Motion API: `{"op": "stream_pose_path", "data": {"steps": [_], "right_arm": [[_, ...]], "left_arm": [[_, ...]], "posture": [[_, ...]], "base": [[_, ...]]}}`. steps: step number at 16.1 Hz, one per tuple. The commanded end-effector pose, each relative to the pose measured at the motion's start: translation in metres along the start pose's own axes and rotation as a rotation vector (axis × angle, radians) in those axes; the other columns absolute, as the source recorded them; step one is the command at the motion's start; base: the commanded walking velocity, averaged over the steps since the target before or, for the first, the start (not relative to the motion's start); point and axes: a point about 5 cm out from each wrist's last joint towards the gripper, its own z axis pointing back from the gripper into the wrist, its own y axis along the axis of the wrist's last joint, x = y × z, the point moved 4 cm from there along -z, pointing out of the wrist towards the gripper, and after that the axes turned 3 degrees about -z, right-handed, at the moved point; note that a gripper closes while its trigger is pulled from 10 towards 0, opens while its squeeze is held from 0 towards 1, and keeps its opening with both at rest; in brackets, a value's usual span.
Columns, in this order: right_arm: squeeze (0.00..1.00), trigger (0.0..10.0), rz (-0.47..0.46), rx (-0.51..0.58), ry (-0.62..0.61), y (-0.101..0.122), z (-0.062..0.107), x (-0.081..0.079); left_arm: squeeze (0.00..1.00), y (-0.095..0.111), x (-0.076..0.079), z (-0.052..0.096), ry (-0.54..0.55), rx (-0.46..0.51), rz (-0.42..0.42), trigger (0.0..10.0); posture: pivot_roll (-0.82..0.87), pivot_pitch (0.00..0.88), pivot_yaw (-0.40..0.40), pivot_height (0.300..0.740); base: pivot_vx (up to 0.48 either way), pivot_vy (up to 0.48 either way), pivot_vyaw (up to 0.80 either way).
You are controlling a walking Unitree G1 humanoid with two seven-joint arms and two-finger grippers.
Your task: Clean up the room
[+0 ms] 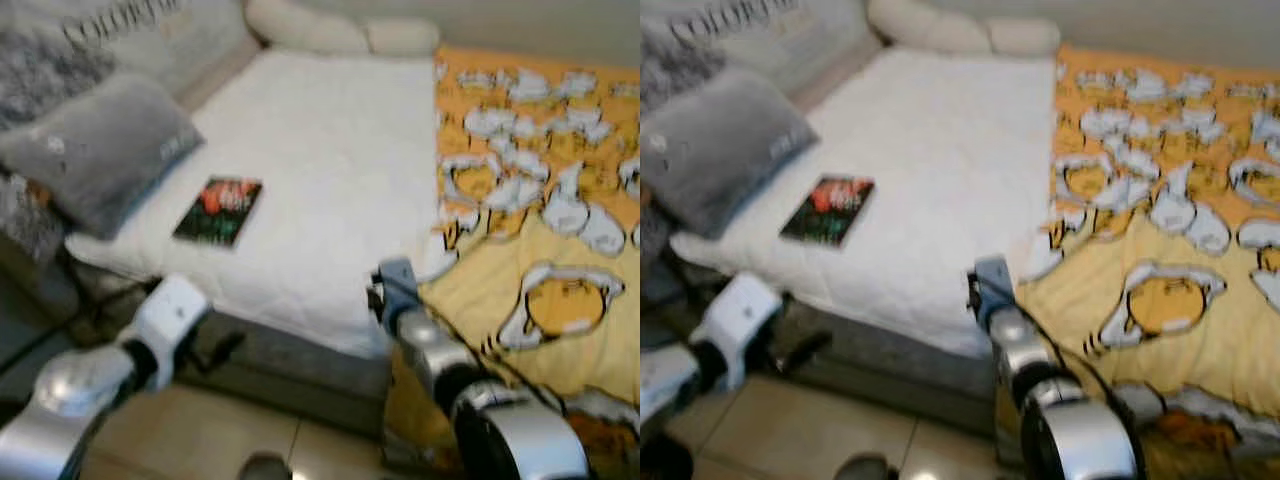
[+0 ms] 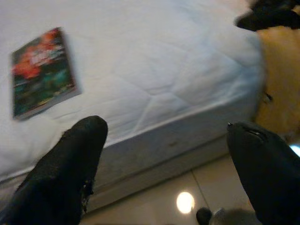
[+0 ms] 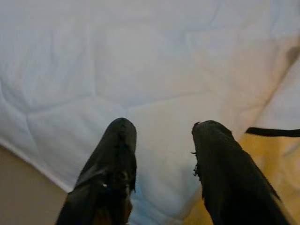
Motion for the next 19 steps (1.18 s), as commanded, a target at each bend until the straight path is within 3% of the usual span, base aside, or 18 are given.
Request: {"op": "stream_pose_path", "data": {"steps": [1, 3, 6, 8, 14, 19], "right_arm": [[1.00, 10.0, -0.022, 0.036, -0.025, 0.013, -0.002, 0.007], [1.00, 10.0, -0.111, 0.086, -0.007, 0.019, 0.000, 0.013], [1.00, 10.0, -0.123, 0.136, 0.066, 0.018, 0.006, 0.014], [1.00, 10.0, -0.197, 0.223, 0.141, 0.018, 0.025, 0.015], [1.00, 10.0, -0.231, 0.257, 0.152, 0.009, 0.051, 0.006], [1.00, 10.0, -0.207, 0.240, 0.148, 0.014, 0.054, 0.004]], "left_arm": [[0.96, 0.002, -0.003, 0.002, 0.049, 0.023, 0.035, 10.0], [0.95, 0.001, -0.008, -0.001, 0.147, 0.070, 0.092, 10.0], [0.95, -0.002, -0.003, -0.009, 0.177, 0.077, 0.133, 10.0], [0.93, 0.000, 0.000, -0.018, 0.221, 0.107, 0.185, 10.0], [0.96, 0.009, -0.007, -0.025, 0.252, 0.153, 0.195, 10.0], [0.97, 0.007, -0.011, -0.024, 0.271, 0.151, 0.191, 10.0]], "posture": [[0.33, 0.074, -0.005, 0.740], [0.29, 0.000, -0.048, 0.740], [0.25, 0.000, -0.059, 0.740], [0.21, 0.000, -0.060, 0.740], [0.20, 0.000, -0.057, 0.740], [0.21, 0.000, -0.062, 0.740]], "base": [[0.000, 0.000, 0.00], [0.000, 0.000, 0.00], [0.000, 0.000, 0.00], [0.000, 0.000, 0.00], [0.052, 0.000, 0.13], [0.315, 0.000, 0.16]]}}
